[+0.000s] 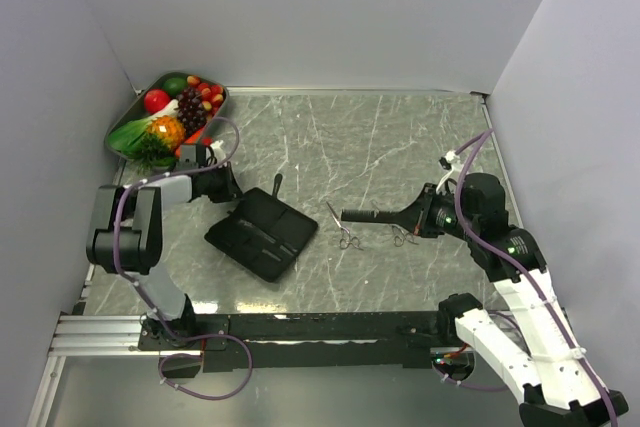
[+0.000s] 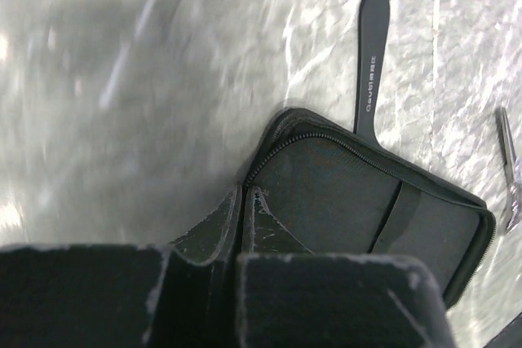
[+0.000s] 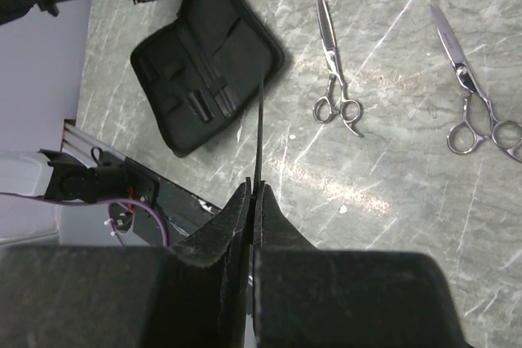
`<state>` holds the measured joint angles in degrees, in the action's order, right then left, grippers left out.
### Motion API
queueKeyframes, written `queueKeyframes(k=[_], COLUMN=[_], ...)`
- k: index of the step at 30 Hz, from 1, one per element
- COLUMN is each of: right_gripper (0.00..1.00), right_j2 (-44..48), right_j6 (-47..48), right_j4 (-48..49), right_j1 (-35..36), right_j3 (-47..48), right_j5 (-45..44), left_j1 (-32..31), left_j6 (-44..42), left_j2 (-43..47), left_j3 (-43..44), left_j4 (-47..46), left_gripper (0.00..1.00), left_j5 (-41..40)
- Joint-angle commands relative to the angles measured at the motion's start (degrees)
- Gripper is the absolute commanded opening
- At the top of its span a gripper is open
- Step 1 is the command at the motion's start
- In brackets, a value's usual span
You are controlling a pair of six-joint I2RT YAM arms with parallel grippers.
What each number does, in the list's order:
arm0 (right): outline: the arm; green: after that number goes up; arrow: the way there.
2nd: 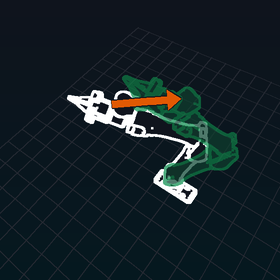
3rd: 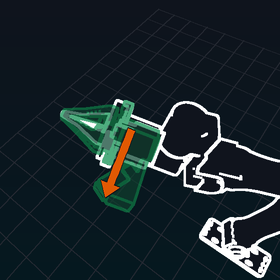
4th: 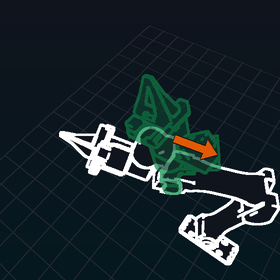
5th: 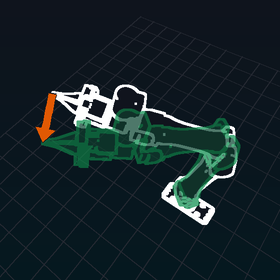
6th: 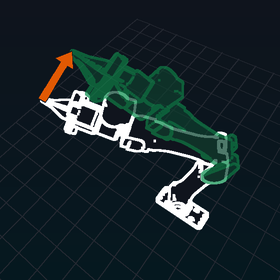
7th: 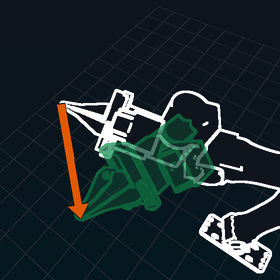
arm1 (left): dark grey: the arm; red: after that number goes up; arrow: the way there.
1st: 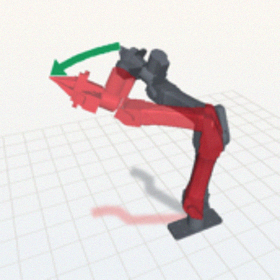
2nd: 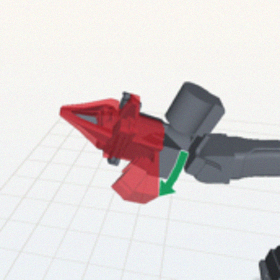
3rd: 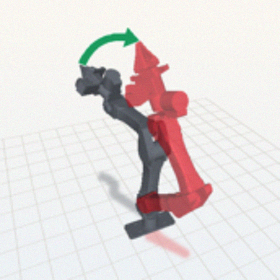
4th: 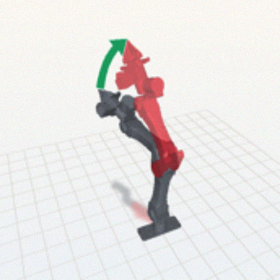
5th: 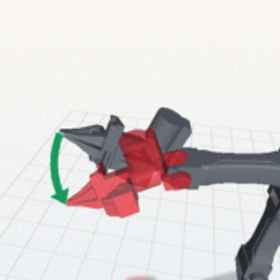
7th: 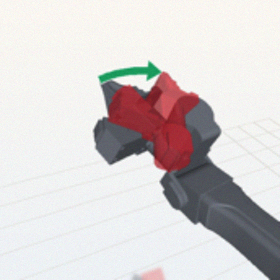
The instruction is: Sort the hair-cutting tools
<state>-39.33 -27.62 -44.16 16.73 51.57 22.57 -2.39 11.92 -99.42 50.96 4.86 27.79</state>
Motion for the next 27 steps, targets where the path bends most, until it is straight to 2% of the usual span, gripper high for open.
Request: queueKeyframes(k=[1,10,17,21,27], right_gripper=[0.00,0.00,0.00,0.00,0.00], right_j2=[-0.1,-4.0,-9.3,-12.4,-19.3], right_j6=[-0.9,-0.2,-3.5,-5.0,-3.3], right_j4=[3.4,7.1,15.2,20.8,23.2], right_j1=[0.2,0.2,0.2,0.2,0.6], right_j3=[-1.2,-1.4,-5.2,-7.8,-7.6], right_j5=[1.6,4.6,9.9,11.1,14.8], left_j1=[-2.3,-11.7,-18.0,-19.4,-19.5], left_j6=[12.7,35.1,48.8,53.1,50.0], left_j2=[6.0,18.4,31.9,37.4,37.8], left_j3=[-2.3,-8.9,-19.8,-23.2,-25.6], left_j4=[-0.5,5.3,10.3,13.5,11.6], left_gripper=[0.01,0.01,0.01,0.01,0.01], left_j5=[-8.7,-22.8,-31.5,-35.9,-36.0])
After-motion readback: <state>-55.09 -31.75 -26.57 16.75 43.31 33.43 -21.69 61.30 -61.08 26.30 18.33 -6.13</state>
